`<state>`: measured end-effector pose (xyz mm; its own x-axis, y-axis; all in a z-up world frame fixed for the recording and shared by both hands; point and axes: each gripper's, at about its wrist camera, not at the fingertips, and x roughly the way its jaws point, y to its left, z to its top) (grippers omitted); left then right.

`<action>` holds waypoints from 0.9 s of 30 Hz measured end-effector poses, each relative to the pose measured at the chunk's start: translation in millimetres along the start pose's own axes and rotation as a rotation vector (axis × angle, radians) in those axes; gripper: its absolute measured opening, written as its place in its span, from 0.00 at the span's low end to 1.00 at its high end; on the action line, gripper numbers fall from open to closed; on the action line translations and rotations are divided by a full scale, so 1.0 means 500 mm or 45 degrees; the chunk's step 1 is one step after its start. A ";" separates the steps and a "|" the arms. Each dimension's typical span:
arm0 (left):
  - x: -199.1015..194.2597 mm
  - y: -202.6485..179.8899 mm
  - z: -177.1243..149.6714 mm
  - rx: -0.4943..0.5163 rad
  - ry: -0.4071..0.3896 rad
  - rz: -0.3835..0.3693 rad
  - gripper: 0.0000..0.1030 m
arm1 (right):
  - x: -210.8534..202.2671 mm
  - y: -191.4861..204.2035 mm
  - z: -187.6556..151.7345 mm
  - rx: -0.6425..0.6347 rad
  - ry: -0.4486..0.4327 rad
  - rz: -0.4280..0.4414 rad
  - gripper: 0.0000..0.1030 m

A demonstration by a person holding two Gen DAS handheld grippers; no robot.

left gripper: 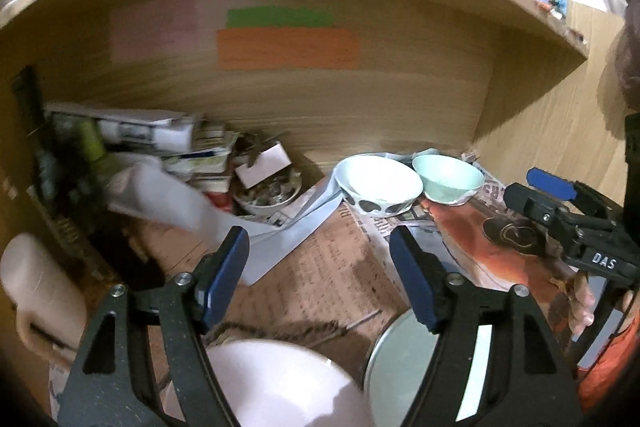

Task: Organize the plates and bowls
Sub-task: 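Reach the left gripper to the black-dotted white bowl and grasp its rim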

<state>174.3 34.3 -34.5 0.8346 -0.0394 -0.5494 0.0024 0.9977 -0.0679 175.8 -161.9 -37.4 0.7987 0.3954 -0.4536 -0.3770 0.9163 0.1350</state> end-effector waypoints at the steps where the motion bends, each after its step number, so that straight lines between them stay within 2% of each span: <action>1: 0.015 -0.009 0.008 0.006 0.015 0.002 0.71 | 0.005 -0.004 0.003 0.000 0.000 -0.004 0.79; 6: 0.091 -0.046 0.042 0.025 0.086 -0.008 0.71 | 0.045 -0.033 0.021 0.023 0.004 -0.012 0.79; 11: 0.174 -0.071 0.067 0.024 0.166 -0.027 0.71 | 0.105 -0.053 0.034 0.021 0.059 -0.025 0.79; 17: 0.258 -0.091 0.084 0.074 0.220 0.037 0.71 | 0.179 -0.097 0.028 0.062 0.137 -0.022 0.78; 21: 0.311 -0.088 0.093 0.070 0.274 0.054 0.71 | 0.223 -0.135 0.005 0.155 0.207 0.016 0.73; 24: 0.349 -0.083 0.098 0.051 0.305 0.060 0.70 | 0.246 -0.160 -0.013 0.215 0.263 0.031 0.64; 27: 0.384 -0.080 0.098 0.031 0.348 0.052 0.63 | 0.262 -0.172 -0.030 0.223 0.311 0.016 0.58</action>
<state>361.3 -10.7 -96.5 0.6547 -0.0092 -0.7558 -0.0125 0.9997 -0.0230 305.8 -189.8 -121.5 0.6502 0.3994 -0.6463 -0.2823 0.9168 0.2825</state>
